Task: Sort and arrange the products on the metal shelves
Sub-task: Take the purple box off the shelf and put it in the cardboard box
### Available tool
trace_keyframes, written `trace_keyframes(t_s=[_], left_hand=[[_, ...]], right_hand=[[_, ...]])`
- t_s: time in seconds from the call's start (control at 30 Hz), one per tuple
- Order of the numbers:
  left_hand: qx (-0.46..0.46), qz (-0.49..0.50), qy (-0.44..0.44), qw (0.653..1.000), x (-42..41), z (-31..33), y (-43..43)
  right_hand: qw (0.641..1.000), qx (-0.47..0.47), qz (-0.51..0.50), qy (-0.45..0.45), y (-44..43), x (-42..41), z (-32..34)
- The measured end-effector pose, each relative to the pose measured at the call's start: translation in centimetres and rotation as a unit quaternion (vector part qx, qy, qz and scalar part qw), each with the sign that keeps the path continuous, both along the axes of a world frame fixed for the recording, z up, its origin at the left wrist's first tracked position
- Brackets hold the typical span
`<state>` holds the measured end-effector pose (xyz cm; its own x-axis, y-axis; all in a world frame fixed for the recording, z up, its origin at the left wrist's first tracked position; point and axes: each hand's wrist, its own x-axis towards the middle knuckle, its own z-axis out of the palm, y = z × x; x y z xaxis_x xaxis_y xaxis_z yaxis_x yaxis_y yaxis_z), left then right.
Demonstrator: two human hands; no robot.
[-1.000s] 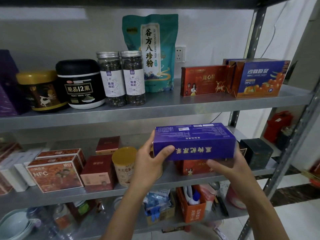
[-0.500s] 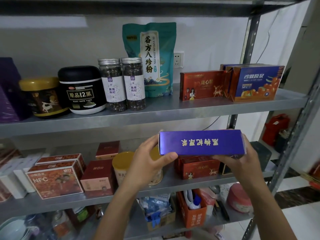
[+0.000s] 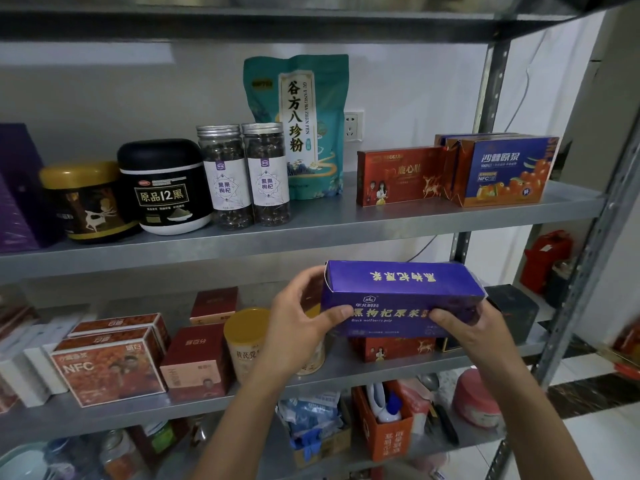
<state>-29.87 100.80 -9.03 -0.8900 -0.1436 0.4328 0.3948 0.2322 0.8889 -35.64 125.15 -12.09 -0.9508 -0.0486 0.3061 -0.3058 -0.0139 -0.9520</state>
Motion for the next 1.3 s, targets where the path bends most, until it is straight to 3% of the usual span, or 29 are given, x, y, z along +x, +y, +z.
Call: trace_keyframes(t_s=[0.3,0.43,0.5,0.57,0.67,0.73,0.8,0.93,1.03,1.1,1.2,1.3], left_hand=[[0.07,-0.073,-0.066,0.993,-1.5,-1.5,1.9],[0.11,-0.108,-0.149,0.977,-2.9,-2.9,4.2],[0.027,-0.087,-0.147,0.985,-3.8,-3.7,5.8],[-0.123,-0.083,-0.1,0.984,-4.3,-4.4,7.4],[-0.268,-0.199,0.005,0.942,-5.0,-5.9,9.5],[-0.36,-0.224,0.081,0.902,-5.6,-7.0,11.1],[-0.395,-0.226,0.137,0.88,-5.8,-7.5,13.0],[-0.335,-0.327,0.134,0.874,-5.9,-8.5,16.7],[-0.269,-0.399,0.056,0.875,-5.4,-9.6,19.5],[-0.168,-0.467,-0.078,0.865,-4.5,-10.4,21.7],[-0.02,-0.503,-0.259,0.824,-3.0,-12.6,25.1],[0.011,-0.519,-0.369,0.771,-1.1,-14.5,27.7]], right_hand=[[0.996,0.003,0.063,-0.057,4.6,1.9,-1.3],[0.995,-0.036,-0.041,-0.088,6.1,3.3,-2.1],[0.986,-0.067,-0.102,-0.112,6.5,4.0,-2.6],[0.973,-0.1,-0.151,-0.145,7.3,4.7,-3.1],[0.948,-0.151,-0.196,-0.2,9.2,6.2,-3.6],[0.936,-0.16,-0.216,-0.229,10.7,7.6,-3.9],[0.927,-0.156,-0.225,-0.257,12.1,9.4,-4.3],[0.902,-0.21,-0.261,-0.272,15.1,13.1,-5.4],[0.871,-0.299,-0.292,-0.259,16.7,15.6,-6.3],[0.866,-0.31,-0.32,-0.226,17.4,17.0,-7.3],[0.892,-0.258,-0.317,-0.196,17.3,18.4,-8.9],[0.897,-0.223,-0.328,-0.194,16.7,18.9,-10.6]])
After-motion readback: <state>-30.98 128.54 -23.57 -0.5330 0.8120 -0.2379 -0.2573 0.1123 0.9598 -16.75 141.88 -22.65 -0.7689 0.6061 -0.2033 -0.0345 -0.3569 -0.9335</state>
